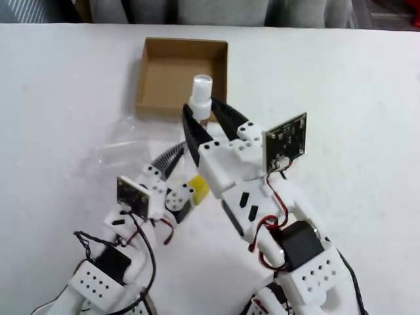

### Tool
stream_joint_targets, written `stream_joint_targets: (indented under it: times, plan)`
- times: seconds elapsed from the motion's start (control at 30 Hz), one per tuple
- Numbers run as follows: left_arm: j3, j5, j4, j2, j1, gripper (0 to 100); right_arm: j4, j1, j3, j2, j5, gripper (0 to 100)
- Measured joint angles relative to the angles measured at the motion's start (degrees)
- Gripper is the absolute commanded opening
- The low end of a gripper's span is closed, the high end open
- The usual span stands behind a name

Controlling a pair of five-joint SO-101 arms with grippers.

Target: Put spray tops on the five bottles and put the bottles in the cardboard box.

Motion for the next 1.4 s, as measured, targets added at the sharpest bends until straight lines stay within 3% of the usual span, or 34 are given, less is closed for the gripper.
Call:
stream_joint_targets:
  times: [0.2,0.4,0.53,0.63,0.73,0.8,1.0,1.4]
  plan:
    - [0.0,0.0,0.0,0.0,0.0,6,0.1,-0.2,3.9,0.0,0.0,20.5]
    - [0.0,0.0,0.0,0.0,0.0,6,1.0,-0.3,3.7,0.0,0.0,21.0]
    - [0.0,0.0,0.0,0.0,0.0,6,7.2,-0.2,-1.5,0.0,-0.1,20.8]
    - [0.0,0.0,0.0,0.0,0.0,6,11.1,-0.2,-5.8,0.0,-0.1,17.7]
    - [0.0,0.0,0.0,0.0,-0.3,6,12.7,1.4,-8.5,0.0,-0.1,1.0]
    - [0.0,0.0,0.0,0.0,-0.3,6,12.7,3.3,-9.7,0.0,-0.1,4.3]
    - [0.0,0.0,0.0,0.0,-0.3,6,12.7,8.8,-13.5,4.4,-0.1,1.5]
    - [0.0,0.0,0.0,0.0,-0.3,6,11.1,8.9,-18.1,18.8,-0.1,1.6]
